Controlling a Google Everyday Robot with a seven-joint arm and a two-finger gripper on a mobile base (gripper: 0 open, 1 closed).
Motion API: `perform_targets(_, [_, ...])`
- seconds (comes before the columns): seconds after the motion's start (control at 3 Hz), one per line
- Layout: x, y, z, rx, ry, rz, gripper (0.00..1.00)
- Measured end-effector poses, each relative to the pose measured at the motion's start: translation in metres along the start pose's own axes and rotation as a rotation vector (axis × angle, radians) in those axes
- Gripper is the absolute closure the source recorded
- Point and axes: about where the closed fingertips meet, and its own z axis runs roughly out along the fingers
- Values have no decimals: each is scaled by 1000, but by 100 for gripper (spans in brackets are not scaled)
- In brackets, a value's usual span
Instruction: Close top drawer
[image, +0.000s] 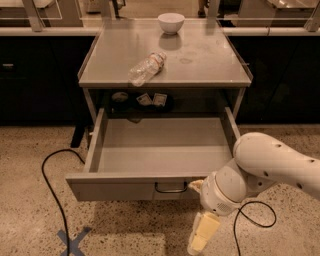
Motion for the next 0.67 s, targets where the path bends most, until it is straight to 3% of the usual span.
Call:
perform_targets(0.33, [0,0,0,0,0,0,0])
perform_targets(0.67, [-5,-15,4,7,14,-11,0])
